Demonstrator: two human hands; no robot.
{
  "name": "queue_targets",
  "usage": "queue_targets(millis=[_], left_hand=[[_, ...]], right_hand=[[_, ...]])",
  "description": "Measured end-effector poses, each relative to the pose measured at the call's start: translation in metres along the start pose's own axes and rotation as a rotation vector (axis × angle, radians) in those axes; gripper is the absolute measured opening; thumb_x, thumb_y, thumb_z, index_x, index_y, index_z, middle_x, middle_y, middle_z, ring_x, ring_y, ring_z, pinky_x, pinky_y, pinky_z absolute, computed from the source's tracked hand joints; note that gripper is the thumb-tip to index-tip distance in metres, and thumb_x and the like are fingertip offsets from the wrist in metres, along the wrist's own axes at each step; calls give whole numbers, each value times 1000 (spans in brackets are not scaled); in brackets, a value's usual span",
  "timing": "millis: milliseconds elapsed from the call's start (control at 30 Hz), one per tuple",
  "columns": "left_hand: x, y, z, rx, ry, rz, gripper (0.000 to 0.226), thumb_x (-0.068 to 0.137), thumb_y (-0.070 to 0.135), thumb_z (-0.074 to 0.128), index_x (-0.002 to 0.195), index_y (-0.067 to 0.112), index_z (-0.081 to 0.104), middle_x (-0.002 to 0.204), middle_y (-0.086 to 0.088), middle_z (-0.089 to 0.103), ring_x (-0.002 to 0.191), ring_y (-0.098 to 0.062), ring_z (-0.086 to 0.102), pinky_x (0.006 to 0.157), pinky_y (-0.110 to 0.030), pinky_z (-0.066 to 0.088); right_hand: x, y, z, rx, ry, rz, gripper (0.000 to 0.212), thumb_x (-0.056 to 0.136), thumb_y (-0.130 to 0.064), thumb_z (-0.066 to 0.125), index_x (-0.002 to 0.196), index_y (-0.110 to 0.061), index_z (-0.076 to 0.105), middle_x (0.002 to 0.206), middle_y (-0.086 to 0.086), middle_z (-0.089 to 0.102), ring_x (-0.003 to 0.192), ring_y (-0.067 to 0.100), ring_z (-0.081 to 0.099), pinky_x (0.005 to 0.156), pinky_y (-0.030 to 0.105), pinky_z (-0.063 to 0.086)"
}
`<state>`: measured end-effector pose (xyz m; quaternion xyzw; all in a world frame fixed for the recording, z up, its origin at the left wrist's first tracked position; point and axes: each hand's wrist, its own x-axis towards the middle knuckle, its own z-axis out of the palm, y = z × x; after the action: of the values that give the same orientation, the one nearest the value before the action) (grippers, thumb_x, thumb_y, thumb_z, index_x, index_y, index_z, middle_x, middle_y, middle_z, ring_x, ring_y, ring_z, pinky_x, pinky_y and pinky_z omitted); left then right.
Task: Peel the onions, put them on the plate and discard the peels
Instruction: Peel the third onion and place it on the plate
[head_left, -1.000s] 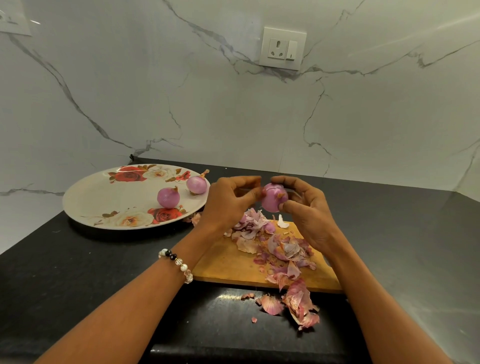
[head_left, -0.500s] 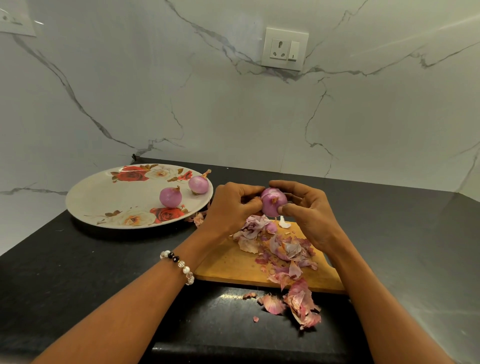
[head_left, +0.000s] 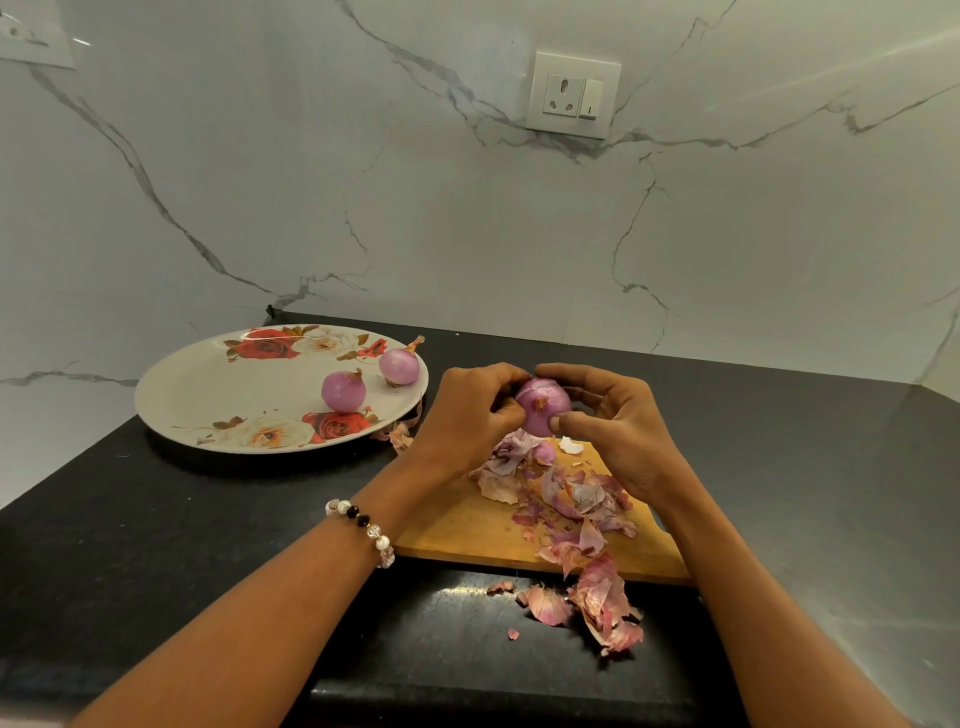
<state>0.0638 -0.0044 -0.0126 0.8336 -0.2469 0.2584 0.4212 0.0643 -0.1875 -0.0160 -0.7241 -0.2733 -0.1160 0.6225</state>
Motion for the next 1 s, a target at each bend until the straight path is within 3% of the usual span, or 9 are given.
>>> queue_targets(millis=[200,300,400,567,767,900,1000], left_hand=[[-1,1,3,-154,41,-118,27,88,2,61,113,8,67,96,-2,70,77,-7,64,70,-11,53],[0,0,-3,-291,88,-222,25,89,-5,54,103,10,69,88,-4,70,74,-10,66,69,-20,57],[2,0,-7,-300,73,-222,29,88,-7,52,100,13,69,87,2,70,78,-5,68,73,-18,56],[4,-2,-2,-257,25,-241,21,93,9,57,108,14,71,98,1,71,94,-11,66,84,-23,54],[5,4,-5,-452,-7,-250,36,86,24,65,118,8,65,101,-2,70,89,-11,69,73,-21,57],[5,2,-7,-382,-55,-224,33,84,24,69,113,8,69,100,-6,73,88,-16,71,76,-32,59],[4,-1,-11,-274,-79,-184,24,88,14,65,111,7,70,97,-8,73,83,-16,71,73,-30,60]], right_hand=[[1,1,-4,124,-15,-3,45,70,-11,74,114,-18,71,115,7,72,113,31,65,90,38,58],[2,0,-3,213,-11,1,45,71,-3,69,114,-14,70,112,7,73,109,27,67,84,31,57],[4,-1,-5,262,52,20,44,72,2,61,113,-11,69,107,2,74,105,20,67,81,25,56],[4,0,-5,263,68,46,42,73,0,58,112,-11,70,107,3,74,104,19,67,79,24,55],[5,1,-4,253,28,71,41,75,3,60,112,-11,69,109,6,74,109,25,67,82,28,57],[3,2,-4,165,2,83,42,74,1,61,112,-13,70,112,7,73,112,28,66,84,31,57],[2,3,-3,86,-18,92,44,71,-4,63,114,-14,70,113,8,72,112,27,66,85,33,57]])
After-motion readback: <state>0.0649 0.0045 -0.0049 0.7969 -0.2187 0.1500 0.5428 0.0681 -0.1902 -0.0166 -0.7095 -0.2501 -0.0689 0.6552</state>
